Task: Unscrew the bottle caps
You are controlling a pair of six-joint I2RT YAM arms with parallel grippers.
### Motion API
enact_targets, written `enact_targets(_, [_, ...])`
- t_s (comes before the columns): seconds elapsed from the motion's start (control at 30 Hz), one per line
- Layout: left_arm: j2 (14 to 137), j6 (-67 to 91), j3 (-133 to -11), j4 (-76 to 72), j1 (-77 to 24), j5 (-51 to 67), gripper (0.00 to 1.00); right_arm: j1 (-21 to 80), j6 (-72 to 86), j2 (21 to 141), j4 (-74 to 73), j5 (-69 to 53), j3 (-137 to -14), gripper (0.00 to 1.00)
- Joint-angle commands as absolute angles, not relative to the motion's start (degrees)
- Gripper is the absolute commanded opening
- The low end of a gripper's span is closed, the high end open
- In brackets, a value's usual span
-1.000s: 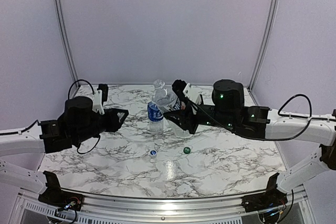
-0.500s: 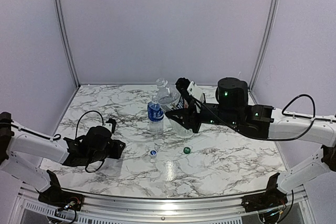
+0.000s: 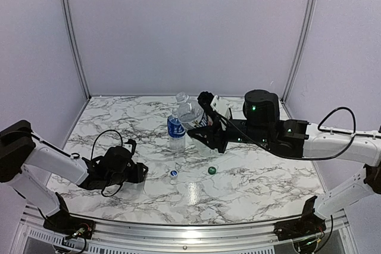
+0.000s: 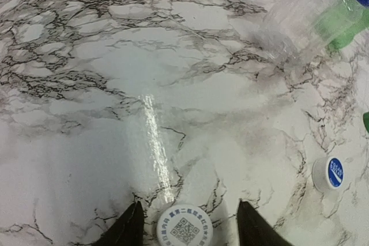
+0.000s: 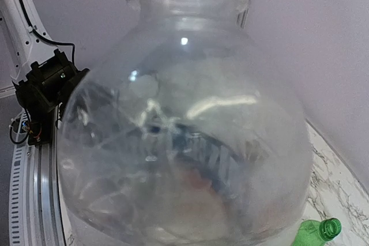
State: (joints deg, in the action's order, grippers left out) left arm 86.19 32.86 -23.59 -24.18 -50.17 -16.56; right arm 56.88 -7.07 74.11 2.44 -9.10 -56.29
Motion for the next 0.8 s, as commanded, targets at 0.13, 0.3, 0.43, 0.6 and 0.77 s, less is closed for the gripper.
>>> enact_targets(0.13, [75.7, 34.4, -23.0, -20.1, -49.7, -11.7, 0.90, 56.1, -5.6, 73.5, 1.5, -12.0, -55.4, 0.27])
enact_targets(0.3, [60.8, 31.0, -24.7, -16.0, -49.9, -5.2, 0.99, 55.8, -7.1, 73.1, 0.9, -20.3, -54.0, 0.29])
enact_targets(0.43, [50.9, 26.8, -28.0, -15.0, -50.0, 4.0, 0.99, 55.8, -7.7, 74.1, 1.9, -29.1, -53.6, 0.32])
enact_targets(0.6, [47.2, 22.2, -34.7, -14.1, -50.0, 15.7, 0.99, 55.9, -8.2, 77.1, 2.0, -37.0, -55.4, 0.32])
enact_targets(0.77, [50.4, 18.6, -41.9, -13.4, -50.1, 24.6, 0.96, 56.0, -7.7, 80.6, 2.1, -42.5, -58.0, 0.35])
